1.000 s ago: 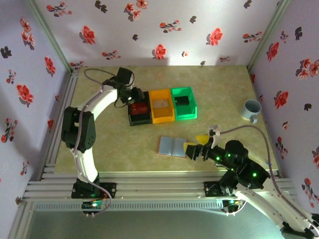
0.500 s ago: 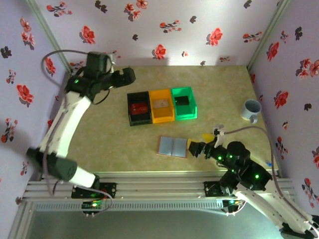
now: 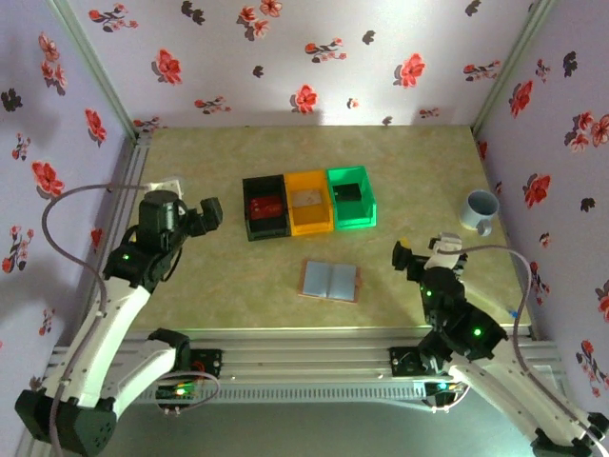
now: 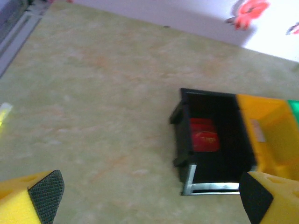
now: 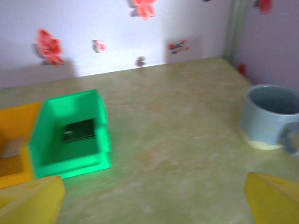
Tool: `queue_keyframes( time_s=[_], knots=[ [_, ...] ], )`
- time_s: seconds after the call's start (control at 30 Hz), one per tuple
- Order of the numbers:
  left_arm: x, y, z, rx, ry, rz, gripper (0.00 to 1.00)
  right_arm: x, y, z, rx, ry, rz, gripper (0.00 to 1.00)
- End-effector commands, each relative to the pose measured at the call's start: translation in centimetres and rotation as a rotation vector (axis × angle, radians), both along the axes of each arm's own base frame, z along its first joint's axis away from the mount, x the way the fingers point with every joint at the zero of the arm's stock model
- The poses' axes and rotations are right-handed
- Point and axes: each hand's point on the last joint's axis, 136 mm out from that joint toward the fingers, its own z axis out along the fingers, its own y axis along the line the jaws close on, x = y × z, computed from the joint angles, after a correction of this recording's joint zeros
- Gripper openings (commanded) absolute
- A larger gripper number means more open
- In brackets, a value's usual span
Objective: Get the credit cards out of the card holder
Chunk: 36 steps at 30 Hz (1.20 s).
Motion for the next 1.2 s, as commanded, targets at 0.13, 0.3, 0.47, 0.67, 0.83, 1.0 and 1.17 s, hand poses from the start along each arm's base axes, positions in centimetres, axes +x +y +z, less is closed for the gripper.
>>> queue_keyframes(
  time_s=[0.13, 0.3, 0.47, 0.67, 0.83, 1.0, 1.17],
  knots=[
    [1.9, 3.3, -5.3, 0.112, 0.056, 0.11, 1.0, 3.3, -3.7, -0.4, -0.226, -0.057, -0.233, 0.99],
    [3.0, 4.5, -9.2, 0.182, 0.042, 0.109, 1.0, 5.7, -4.7, -3.2, -0.238, -0.04, -0.267, 0.99],
    [4.0, 6.7, -10.2, 0.163, -0.034, 0.179, 1.0, 7.7, -6.4, -5.1, -0.169, -0.043, -0.289, 0.99],
    [6.4, 7.5, -9.4, 0.244, -0.192, 0.164, 1.0, 11.5, -6.3, -6.9, -0.148, -0.069, -0.258, 0.99],
    [8.0, 8.6, -12.4, 0.28, -0.194, 0.173, 1.0, 13.8, -5.5, -9.9, -0.129, -0.041, -0.18, 0.99],
    [10.1, 9.0, -15.1, 0.301, -0.188, 0.149, 1.0, 15.2, -7.0, -10.7, -0.079, 0.061, -0.237, 0.99],
    [10.3, 8.5, -15.3, 0.292, -0.19, 0.111, 1.0, 16.6, -7.4, -11.5, 0.01, 0.117, -0.161, 0.99]
  ],
)
